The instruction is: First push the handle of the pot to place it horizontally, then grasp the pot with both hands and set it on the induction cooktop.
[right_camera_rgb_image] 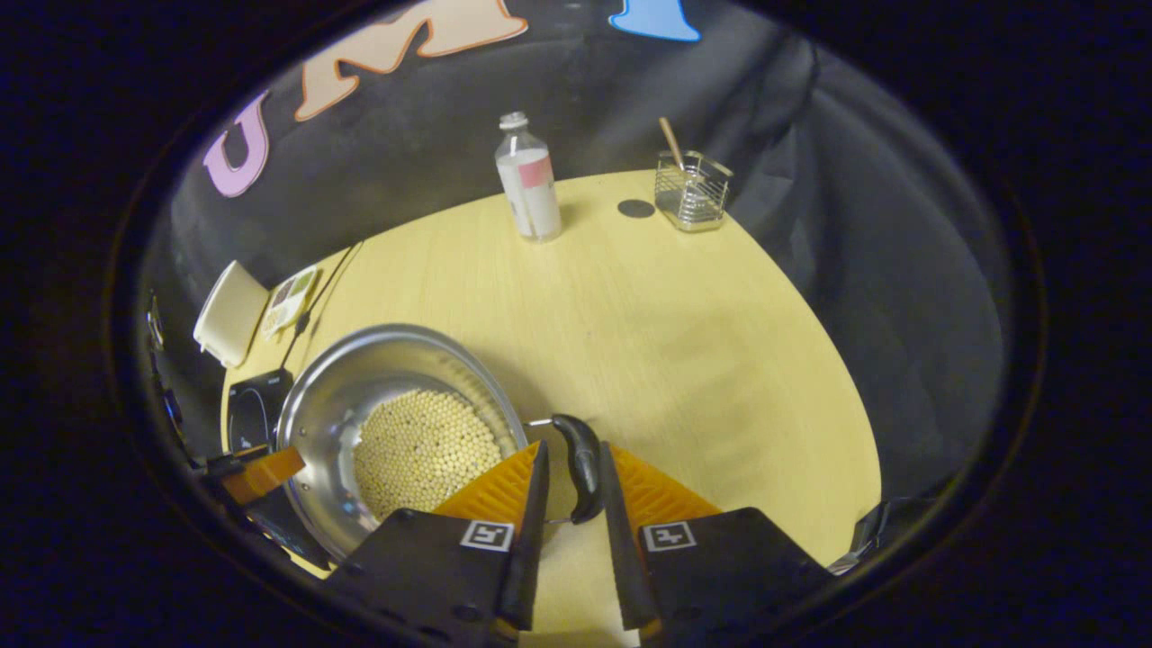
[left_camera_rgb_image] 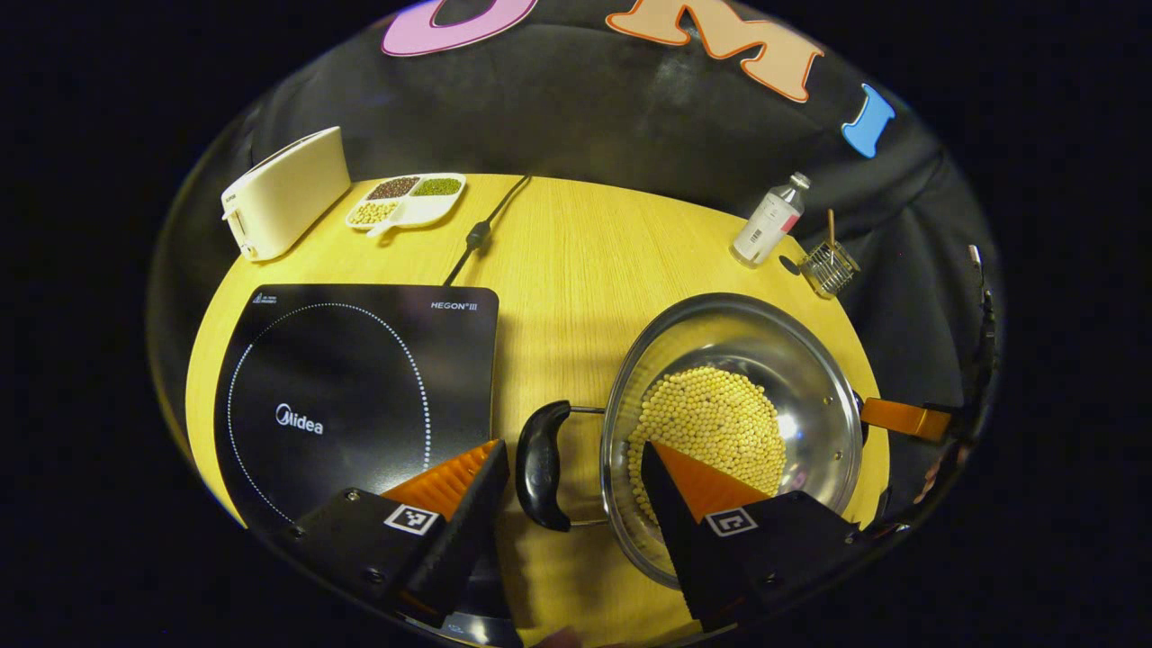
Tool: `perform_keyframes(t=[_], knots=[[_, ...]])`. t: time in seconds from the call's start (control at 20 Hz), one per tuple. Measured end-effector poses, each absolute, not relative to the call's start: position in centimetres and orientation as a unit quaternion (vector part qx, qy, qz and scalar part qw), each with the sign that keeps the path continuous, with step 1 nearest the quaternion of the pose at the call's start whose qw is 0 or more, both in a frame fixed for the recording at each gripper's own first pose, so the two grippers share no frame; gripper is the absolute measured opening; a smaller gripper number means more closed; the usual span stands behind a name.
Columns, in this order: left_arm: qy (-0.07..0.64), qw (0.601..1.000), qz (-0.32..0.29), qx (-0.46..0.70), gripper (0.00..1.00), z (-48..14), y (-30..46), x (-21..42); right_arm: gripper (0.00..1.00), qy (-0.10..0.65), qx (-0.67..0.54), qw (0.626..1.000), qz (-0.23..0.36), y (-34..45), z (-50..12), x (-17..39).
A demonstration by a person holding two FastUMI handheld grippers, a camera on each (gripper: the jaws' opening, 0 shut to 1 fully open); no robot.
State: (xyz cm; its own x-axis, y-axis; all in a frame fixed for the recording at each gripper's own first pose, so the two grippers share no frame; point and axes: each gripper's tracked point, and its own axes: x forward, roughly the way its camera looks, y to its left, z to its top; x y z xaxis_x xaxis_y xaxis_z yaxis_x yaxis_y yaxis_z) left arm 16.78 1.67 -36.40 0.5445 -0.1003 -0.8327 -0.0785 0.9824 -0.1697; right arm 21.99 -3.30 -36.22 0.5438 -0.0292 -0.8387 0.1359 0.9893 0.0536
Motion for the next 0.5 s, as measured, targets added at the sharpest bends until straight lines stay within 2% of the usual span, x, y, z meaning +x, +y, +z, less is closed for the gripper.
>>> perform_keyframes(t=[0.1, 0.15, 0.2, 0.25, 0.35, 0.45, 0.5], knots=[[0.486, 0.869, -0.006, -0.091, 0.92, -37.1, 1.1, 16.6, 0.45, 0.486, 0.047, 0.872, -0.043, -4.0, -36.9, 21.8], [0.489, 0.868, 0.002, -0.085, 0.90, -37.2, 1.2, 16.5, 0.41, 0.491, 0.050, 0.869, -0.041, -4.2, -37.1, 22.0], [0.483, 0.872, 0.004, -0.083, 0.89, -37.2, 1.3, 16.9, 0.45, 0.489, 0.060, 0.869, -0.037, -4.1, -36.9, 22.3], [0.483, 0.872, 0.006, -0.082, 0.88, -37.2, 1.1, 16.8, 0.42, 0.476, 0.077, 0.875, -0.036, -3.8, -36.3, 22.9], [0.485, 0.871, 0.011, -0.076, 0.90, -37.4, 1.2, 16.9, 0.53, 0.468, 0.107, 0.877, -0.024, -3.3, -36.0, 23.7], [0.489, 0.870, 0.014, -0.069, 0.89, -37.5, 1.3, 17.0, 0.83, 0.503, 0.118, 0.856, 0.011, -1.3, -37.0, 22.1], [0.490, 0.869, 0.017, -0.066, 0.89, -37.6, 1.3, 17.0, 0.99, 0.496, 0.087, 0.864, 0.005, -1.7, -37.6, 22.2]])
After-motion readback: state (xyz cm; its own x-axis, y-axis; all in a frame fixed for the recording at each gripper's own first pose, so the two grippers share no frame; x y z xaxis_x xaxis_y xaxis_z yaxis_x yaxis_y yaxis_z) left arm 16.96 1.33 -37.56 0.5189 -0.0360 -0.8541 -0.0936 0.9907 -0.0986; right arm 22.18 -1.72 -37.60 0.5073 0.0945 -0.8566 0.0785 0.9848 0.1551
